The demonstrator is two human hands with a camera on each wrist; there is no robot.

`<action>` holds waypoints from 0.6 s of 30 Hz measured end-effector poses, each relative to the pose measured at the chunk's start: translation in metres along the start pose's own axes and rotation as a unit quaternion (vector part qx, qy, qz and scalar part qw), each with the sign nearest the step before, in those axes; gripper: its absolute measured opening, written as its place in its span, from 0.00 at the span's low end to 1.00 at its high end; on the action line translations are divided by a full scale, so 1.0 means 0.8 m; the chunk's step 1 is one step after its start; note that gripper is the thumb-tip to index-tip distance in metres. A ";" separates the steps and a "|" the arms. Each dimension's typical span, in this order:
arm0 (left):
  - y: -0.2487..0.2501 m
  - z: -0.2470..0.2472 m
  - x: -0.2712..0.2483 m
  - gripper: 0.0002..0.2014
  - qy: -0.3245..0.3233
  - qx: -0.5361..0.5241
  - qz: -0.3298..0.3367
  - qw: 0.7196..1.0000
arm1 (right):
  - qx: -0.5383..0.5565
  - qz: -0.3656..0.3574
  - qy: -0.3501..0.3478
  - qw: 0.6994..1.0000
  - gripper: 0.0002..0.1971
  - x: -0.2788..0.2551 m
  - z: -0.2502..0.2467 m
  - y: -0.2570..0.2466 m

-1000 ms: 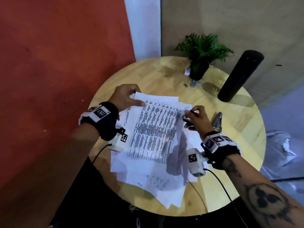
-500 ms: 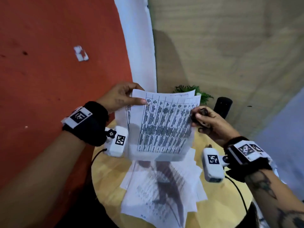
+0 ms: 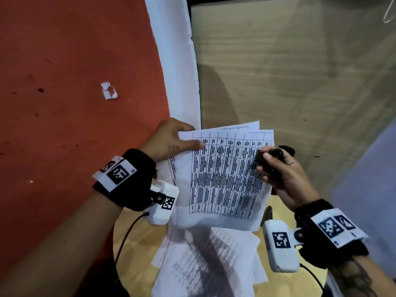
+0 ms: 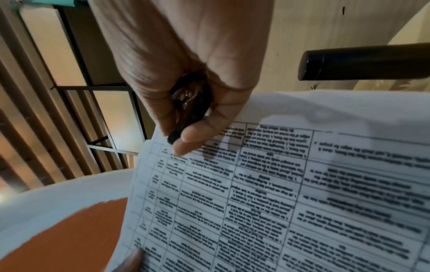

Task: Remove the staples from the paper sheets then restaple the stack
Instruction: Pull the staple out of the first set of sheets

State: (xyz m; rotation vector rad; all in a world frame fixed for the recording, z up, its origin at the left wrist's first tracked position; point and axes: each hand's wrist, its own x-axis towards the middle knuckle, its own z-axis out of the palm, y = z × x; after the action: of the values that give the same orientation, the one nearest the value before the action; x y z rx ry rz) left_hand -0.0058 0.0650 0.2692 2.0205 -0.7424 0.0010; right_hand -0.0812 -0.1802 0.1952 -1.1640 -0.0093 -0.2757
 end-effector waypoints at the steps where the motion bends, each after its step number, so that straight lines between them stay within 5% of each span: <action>1: 0.002 0.001 0.001 0.06 0.002 -0.001 -0.004 1.000 | -0.009 -0.011 0.021 1.000 0.19 -0.003 0.000 -0.001; 3: 0.003 0.002 0.002 0.06 0.014 0.005 -0.008 1.000 | -0.046 -0.057 0.103 0.992 0.05 -0.003 -0.003 -0.005; 7: -0.002 -0.006 0.002 0.09 0.056 0.020 -0.010 0.998 | -0.079 -0.121 0.212 0.966 0.10 -0.004 -0.013 -0.022; 11: -0.004 -0.011 0.000 0.13 0.055 0.023 -0.015 0.998 | -0.132 0.055 0.097 0.985 0.08 -0.009 0.002 -0.022; 13: -0.005 -0.012 -0.001 0.12 0.039 0.019 -0.017 0.999 | -0.122 0.128 0.034 0.984 0.14 -0.014 0.015 -0.017; 18: -0.011 -0.014 -0.001 0.05 0.005 0.036 -0.035 0.999 | -0.130 0.158 -0.039 0.978 0.11 -0.018 0.052 -0.020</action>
State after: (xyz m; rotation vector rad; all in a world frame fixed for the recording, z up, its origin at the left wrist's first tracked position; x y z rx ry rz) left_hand 0.0013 0.0776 0.2685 2.1118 -0.6746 -0.0031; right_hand -0.0931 -0.1454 0.2238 -1.4136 0.1467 0.0537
